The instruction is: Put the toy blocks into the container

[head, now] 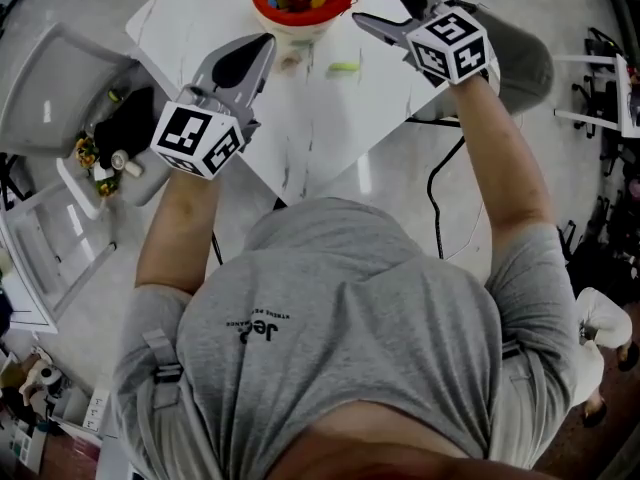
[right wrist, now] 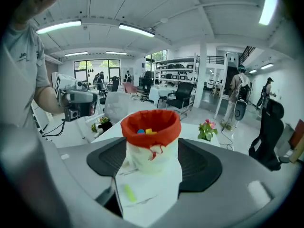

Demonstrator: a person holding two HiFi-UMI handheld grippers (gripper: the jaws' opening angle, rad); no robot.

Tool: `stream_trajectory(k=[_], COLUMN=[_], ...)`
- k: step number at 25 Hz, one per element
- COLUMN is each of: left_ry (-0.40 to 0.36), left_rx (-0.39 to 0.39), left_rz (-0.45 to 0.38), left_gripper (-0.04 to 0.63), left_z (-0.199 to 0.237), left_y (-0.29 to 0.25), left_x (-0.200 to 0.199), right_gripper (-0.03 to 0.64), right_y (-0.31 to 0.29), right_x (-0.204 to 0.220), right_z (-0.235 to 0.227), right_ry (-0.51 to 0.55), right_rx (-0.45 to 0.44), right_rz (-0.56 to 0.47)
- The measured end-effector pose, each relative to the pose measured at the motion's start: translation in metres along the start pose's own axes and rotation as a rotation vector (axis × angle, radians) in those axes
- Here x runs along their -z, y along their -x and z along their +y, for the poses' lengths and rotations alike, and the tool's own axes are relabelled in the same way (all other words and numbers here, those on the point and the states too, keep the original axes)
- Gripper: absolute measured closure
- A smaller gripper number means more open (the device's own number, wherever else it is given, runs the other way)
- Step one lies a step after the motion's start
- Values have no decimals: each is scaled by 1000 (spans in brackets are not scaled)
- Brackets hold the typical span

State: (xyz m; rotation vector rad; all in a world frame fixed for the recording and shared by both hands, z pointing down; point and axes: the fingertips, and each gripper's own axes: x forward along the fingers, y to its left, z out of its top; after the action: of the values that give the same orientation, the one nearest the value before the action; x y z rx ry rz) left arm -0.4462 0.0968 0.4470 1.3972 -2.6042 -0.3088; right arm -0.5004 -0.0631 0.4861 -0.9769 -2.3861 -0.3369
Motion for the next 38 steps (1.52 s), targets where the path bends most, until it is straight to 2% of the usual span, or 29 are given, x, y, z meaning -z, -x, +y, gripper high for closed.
stream_trajectory(k=[3,8,13,18,21,24,29,33,38], left_ry=[10,11,11,18,27,32,31,22,11], left_rx=[14,40,50,49,44,47,57,60,41], left_rz=[24,51,75,91,95,93,74,58,27], left_gripper=[538,538,538,538,538,538,538,540,540], left_z=[-4,-12,-14,-12,-9,-11,-15,-15,-6], left_y=[-7,-18,-22,-17,-15,-13,-16,-18,-20], left_x=[14,30,43,54,58,58,51,40,21], right_gripper=[282,305,371,429,543,545,545,545,545], right_y=[-4,-36,-63,-76,-77,-74,-61,-44,-20], right_x=[58,154,207,231,233,228,192,151,79], right_z=[17,66,72,74,77,78,75,65,47], right_ry=[11,141,152,135,134,120,78,75,91], right_rx=[-70,-208,-213,-212,-213,-204,-177,-151,-109], right_rz=[96,334,452,484,478,463,370,279,165])
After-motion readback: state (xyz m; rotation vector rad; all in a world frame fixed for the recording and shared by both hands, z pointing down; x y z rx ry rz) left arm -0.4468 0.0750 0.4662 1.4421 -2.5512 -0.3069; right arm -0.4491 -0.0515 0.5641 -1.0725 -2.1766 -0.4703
